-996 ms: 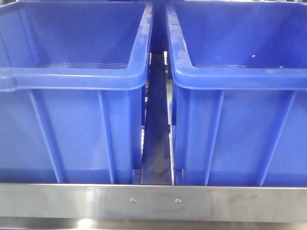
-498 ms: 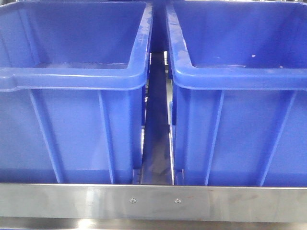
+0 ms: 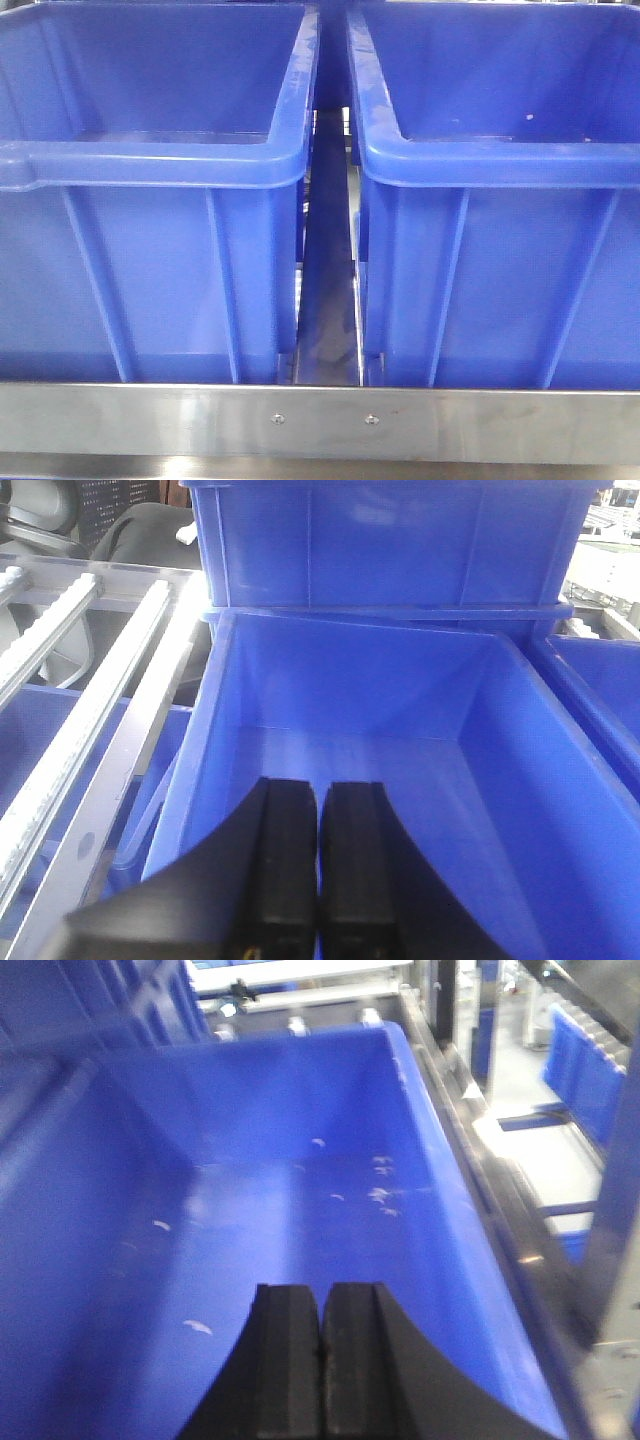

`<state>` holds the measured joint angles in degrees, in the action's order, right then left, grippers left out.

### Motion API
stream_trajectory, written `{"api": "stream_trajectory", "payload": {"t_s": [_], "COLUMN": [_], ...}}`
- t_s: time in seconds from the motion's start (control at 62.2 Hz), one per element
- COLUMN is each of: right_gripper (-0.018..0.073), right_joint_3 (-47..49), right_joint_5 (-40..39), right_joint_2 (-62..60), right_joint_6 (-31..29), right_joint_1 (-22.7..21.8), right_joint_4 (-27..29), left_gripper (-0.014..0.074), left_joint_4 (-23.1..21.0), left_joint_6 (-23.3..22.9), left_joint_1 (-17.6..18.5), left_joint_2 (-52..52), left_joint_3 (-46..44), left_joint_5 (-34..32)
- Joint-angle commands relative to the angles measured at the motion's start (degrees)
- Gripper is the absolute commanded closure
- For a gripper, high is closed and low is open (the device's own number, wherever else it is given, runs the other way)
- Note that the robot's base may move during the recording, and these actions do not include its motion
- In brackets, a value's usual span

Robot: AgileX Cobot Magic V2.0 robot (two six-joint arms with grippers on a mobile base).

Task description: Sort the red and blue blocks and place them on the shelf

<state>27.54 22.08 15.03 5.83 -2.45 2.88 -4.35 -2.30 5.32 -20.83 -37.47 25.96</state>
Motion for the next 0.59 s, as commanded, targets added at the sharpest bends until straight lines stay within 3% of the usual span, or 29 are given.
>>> {"api": "stream_trajectory", "payload": {"t_s": [0.0,0.289,0.578], "right_gripper": [0.0505,0.0505,0.0505], "right_joint_3": [-2.2,-19.5,-28.1], "right_joint_5": [-10.0,-27.9,-26.8], "right_joint_2": [-1.7,-8.4,-13.2], "right_joint_6": [-1.3,-2.5,-2.5], "right_joint_1": [-0.2,-0.2,2.7], "right_joint_4": [-2.2,-2.3,-3.9], "left_gripper": [0.0471,0.0471,0.0471], "left_joint_4": [-0.6,-0.6,-0.6], "left_joint_6": [-0.1,-0.1,-0.1], "left_joint_1": [-0.1,-0.1,-0.1], "left_joint_2": [-0.5,-0.5,-0.5], "left_joint_3": [-2.1,-2.1,-2.1], "left_joint_5": [-4.5,-4.5,-4.5]}}
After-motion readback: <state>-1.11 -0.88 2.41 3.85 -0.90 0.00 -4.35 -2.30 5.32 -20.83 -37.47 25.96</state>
